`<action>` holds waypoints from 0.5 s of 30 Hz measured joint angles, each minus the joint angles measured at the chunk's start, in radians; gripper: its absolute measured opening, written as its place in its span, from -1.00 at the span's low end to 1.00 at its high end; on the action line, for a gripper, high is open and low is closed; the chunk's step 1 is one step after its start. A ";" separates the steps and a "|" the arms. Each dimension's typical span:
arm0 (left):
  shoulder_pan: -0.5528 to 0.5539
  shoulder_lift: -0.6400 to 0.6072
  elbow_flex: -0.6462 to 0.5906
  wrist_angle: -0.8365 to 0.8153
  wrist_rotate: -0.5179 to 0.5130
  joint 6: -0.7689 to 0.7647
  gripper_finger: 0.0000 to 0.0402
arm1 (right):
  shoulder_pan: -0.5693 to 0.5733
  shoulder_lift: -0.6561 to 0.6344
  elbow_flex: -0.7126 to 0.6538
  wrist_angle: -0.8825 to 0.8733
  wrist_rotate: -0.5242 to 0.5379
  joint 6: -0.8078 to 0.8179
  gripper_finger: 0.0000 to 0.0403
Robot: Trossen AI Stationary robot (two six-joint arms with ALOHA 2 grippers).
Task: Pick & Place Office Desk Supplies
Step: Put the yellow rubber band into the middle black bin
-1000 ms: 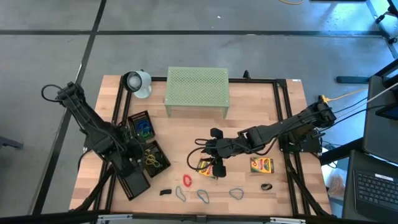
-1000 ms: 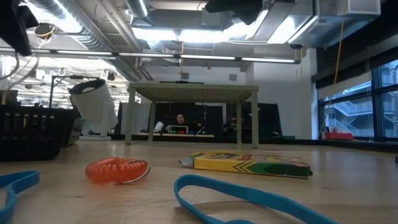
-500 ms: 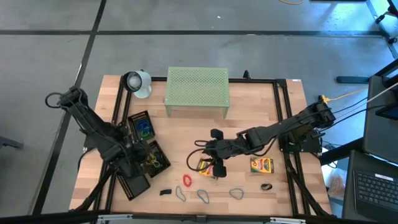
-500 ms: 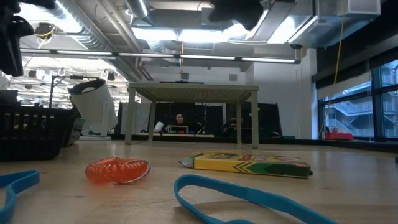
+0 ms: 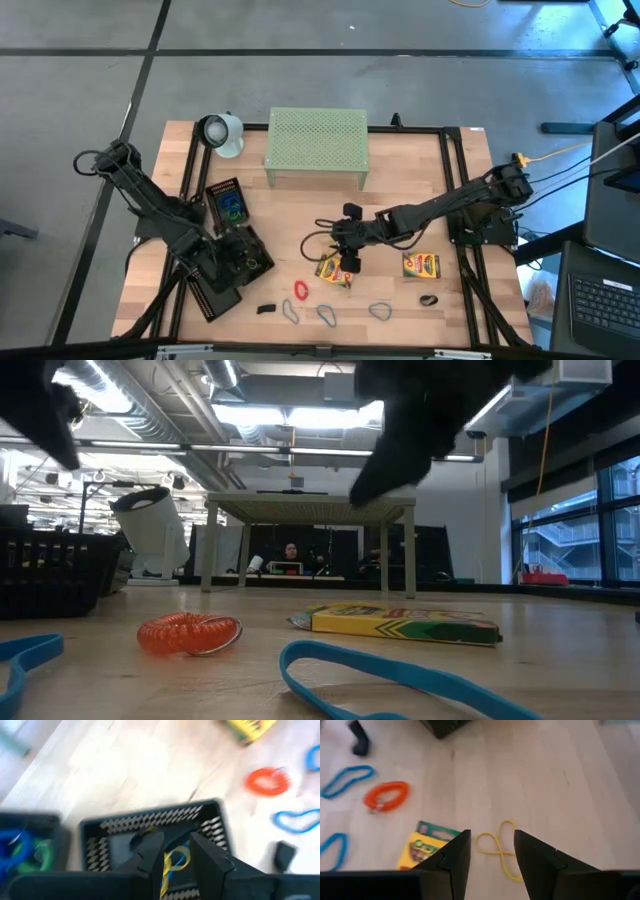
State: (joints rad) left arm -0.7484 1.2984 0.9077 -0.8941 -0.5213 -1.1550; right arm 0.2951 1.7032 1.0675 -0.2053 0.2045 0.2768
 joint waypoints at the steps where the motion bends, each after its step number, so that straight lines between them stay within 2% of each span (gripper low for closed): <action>1: 0.000 0.000 0.000 0.029 -0.009 0.028 -0.57 | -0.010 0.011 -0.006 0.012 -0.003 0.001 -0.24; 5: 0.001 0.000 0.000 0.139 -0.035 0.124 -0.57 | -0.053 0.055 -0.007 0.027 -0.011 0.000 -0.16; 12: 0.000 0.000 0.000 0.266 -0.039 0.248 -0.57 | -0.112 0.166 -0.008 0.049 -0.163 -0.061 0.23; 15: 0.000 0.000 0.000 0.278 -0.040 0.282 -0.57 | -0.121 0.201 -0.008 0.048 -0.166 -0.124 0.35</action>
State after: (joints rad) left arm -0.7479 1.2980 0.9077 -0.6159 -0.5610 -0.8731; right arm 0.1737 1.9047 1.0592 -0.1578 0.0384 0.1528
